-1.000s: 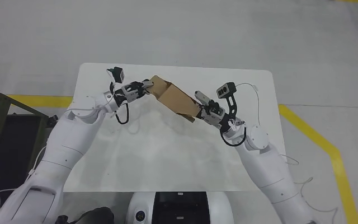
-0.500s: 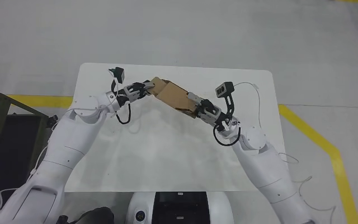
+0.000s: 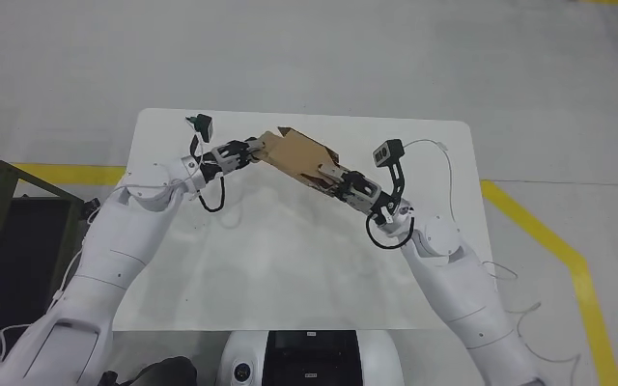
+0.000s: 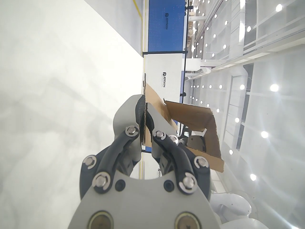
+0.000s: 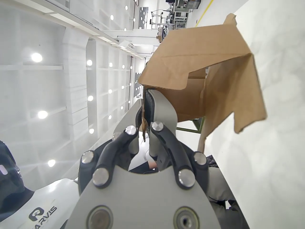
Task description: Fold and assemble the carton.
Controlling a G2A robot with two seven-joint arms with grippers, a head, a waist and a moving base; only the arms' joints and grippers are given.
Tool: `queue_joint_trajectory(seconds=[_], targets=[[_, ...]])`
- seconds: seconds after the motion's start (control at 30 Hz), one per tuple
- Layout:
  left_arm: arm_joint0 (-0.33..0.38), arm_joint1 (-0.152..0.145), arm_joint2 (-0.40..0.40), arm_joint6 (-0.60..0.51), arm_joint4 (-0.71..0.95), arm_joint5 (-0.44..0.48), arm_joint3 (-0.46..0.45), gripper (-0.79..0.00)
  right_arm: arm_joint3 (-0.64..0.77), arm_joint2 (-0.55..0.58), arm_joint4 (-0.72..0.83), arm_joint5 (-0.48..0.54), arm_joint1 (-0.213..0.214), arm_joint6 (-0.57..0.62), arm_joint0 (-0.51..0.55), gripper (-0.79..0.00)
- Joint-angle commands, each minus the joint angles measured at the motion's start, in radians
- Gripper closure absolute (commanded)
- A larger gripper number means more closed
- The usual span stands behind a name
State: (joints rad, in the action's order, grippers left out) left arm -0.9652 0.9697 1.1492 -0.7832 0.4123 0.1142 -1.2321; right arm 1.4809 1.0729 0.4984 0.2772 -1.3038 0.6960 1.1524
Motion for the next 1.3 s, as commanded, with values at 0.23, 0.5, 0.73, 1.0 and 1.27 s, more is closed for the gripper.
queue_joint_trajectory(seconds=[0.23, 0.5, 0.73, 1.0, 1.27], targets=[[0.011, -0.012, 0.082, -0.070, 0.058, -0.014, 0.073, -0.785, -0.018, 0.043, -0.016, -0.029, 0.013, 0.081, -0.007, 0.000], [-0.002, -0.036, 0.205, -0.186, 0.116, 0.057, 0.073, -0.785, -0.056, 0.073, -0.079, -0.093, 0.031, 0.236, -0.060, 0.000], [-0.058, -0.049, 0.244, -0.346, 0.154, 0.088, -0.040, -0.785, -0.083, 0.091, -0.060, -0.130, 0.043, 0.387, -0.104, 0.000], [-0.076, -0.045, 0.221, -0.427, 0.195, 0.106, -0.104, -0.785, -0.148, 0.104, 0.075, -0.156, 0.049, 0.549, -0.130, 0.000], [-0.076, -0.045, 0.221, -0.427, 0.195, 0.106, -0.104, -0.785, -0.187, 0.091, 0.083, -0.159, 0.048, 0.577, -0.155, 0.000]])
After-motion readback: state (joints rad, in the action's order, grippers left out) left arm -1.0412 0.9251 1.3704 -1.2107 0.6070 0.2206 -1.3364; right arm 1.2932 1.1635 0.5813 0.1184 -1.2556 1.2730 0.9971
